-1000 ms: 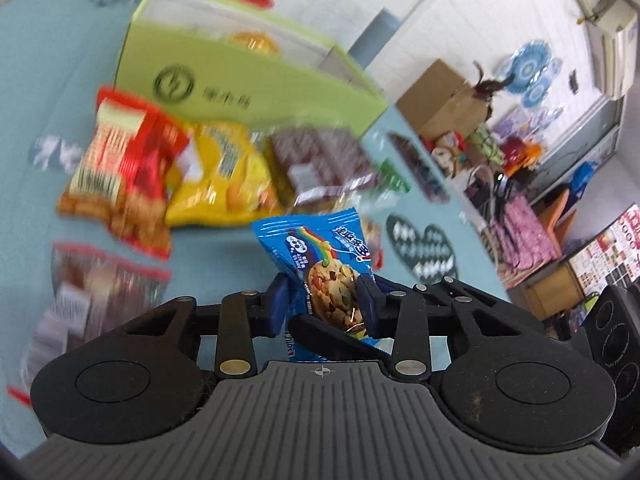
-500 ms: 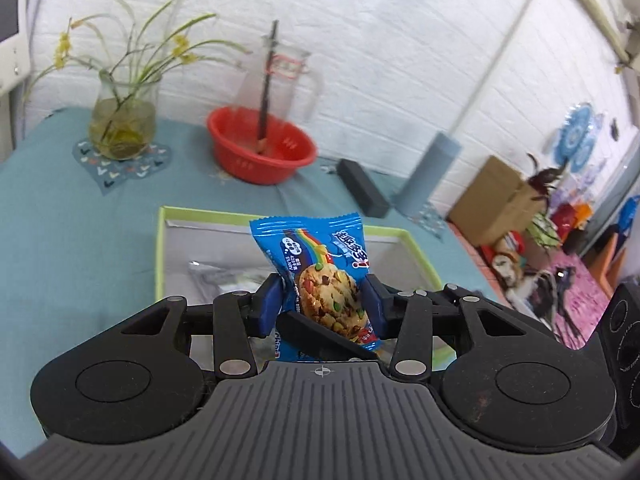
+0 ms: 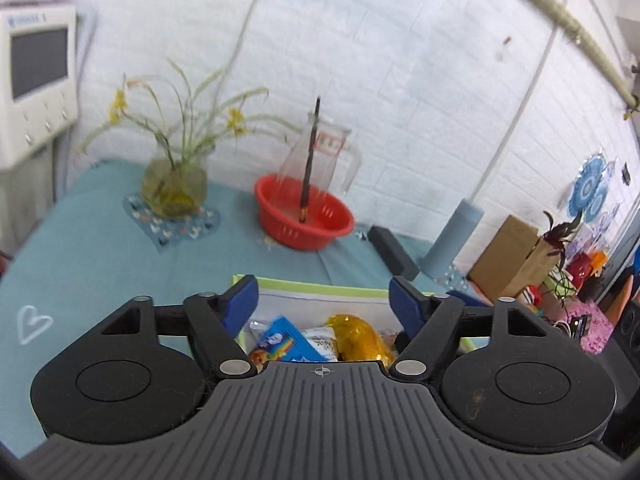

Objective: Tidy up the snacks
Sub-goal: 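Carry the blue packet over the green box and release it inside, then grasp the clear barcoded packet of red dates with both grippers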

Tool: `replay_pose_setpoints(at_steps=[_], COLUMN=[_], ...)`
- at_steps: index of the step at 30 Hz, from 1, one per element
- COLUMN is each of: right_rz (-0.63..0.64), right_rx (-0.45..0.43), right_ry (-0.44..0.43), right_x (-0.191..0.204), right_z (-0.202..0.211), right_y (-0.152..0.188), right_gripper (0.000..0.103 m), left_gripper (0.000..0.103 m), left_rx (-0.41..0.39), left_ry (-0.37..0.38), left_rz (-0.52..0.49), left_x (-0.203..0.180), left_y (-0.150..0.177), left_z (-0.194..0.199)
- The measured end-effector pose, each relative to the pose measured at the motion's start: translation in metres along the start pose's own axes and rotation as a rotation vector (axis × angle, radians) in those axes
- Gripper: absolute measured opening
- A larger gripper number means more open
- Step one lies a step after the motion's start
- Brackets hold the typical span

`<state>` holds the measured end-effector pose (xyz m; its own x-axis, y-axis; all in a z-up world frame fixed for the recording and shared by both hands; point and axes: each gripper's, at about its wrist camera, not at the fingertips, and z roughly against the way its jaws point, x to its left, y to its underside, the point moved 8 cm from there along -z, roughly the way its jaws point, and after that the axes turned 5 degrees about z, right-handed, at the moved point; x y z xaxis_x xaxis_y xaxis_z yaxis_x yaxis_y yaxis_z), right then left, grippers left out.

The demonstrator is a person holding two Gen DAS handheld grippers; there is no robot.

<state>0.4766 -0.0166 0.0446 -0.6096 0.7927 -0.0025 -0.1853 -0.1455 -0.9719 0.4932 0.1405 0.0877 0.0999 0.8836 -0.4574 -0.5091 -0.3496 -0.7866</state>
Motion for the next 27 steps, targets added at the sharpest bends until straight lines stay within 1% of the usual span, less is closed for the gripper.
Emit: replay_pose_setpoints(at_steps=[3, 4, 5, 6, 8, 10, 13, 15, 17, 19, 20, 22, 23, 24, 25, 26, 27], right_rz=[0.045, 0.064, 0.087, 0.1, 0.125, 0.144, 0.128, 0.079, 0.036, -0.004, -0.021, -0.026, 0.017, 0.055, 0.078, 0.083, 0.085], right_rx=[-0.056, -0.066, -0.073, -0.079, -0.038, 0.031, 0.158, 0.249, 0.329, 0.39, 0.411, 0.435, 0.421, 0.431, 0.428, 0.43, 0.43], right_ry=[-0.023, -0.031, -0.031, -0.028, -0.04, -0.06, -0.119, -0.195, -0.244, -0.276, -0.29, -0.305, -0.283, -0.258, -0.252, -0.263, -0.268], right_x=[0.015, 0.021, 0.028, 0.035, 0.049, 0.064, 0.094, 0.118, 0.143, 0.164, 0.173, 0.187, 0.192, 0.196, 0.199, 0.201, 0.202], right_z=[0.025, 0.032, 0.039, 0.046, 0.06, 0.07, 0.082, 0.09, 0.098, 0.101, 0.1, 0.094, 0.092, 0.089, 0.086, 0.085, 0.085], right_y=[-0.016, -0.019, -0.019, -0.017, -0.003, 0.019, 0.064, 0.1, 0.135, 0.161, 0.17, 0.181, 0.182, 0.183, 0.183, 0.183, 0.182], right_gripper=[0.096, 0.096, 0.102, 0.102, 0.102, 0.102, 0.102, 0.102, 0.102, 0.102, 0.102, 0.102, 0.102, 0.102, 0.102, 0.102, 0.102], left_gripper=[0.068, 0.069, 0.07, 0.069, 0.07, 0.071, 0.071, 0.067, 0.063, 0.062, 0.062, 0.057, 0.055, 0.052, 0.049, 0.044, 0.044], left_rx=[-0.036, -0.045, -0.037, -0.027, -0.03, -0.01, 0.087, 0.169, 0.233, 0.273, 0.292, 0.32, 0.33, 0.346, 0.37, 0.392, 0.408], left_ry=[-0.024, -0.035, -0.049, -0.064, -0.091, -0.116, -0.124, -0.118, -0.106, -0.088, -0.082, -0.091, -0.09, -0.076, -0.057, -0.025, 0.007], left_rz=[-0.03, -0.016, -0.007, 0.007, 0.023, 0.038, 0.066, 0.111, 0.148, 0.154, 0.14, 0.102, 0.086, 0.075, 0.072, 0.075, 0.08], left_x=[-0.002, 0.001, 0.005, 0.011, 0.024, 0.036, 0.051, 0.062, 0.069, 0.07, 0.069, 0.066, 0.065, 0.062, 0.059, 0.054, 0.049], left_y=[0.018, 0.025, 0.033, 0.042, 0.059, 0.079, 0.123, 0.156, 0.18, 0.197, 0.202, 0.211, 0.213, 0.216, 0.219, 0.223, 0.226], left_z=[0.046, 0.059, 0.071, 0.085, 0.109, 0.124, 0.129, 0.125, 0.123, 0.123, 0.123, 0.121, 0.12, 0.118, 0.117, 0.114, 0.112])
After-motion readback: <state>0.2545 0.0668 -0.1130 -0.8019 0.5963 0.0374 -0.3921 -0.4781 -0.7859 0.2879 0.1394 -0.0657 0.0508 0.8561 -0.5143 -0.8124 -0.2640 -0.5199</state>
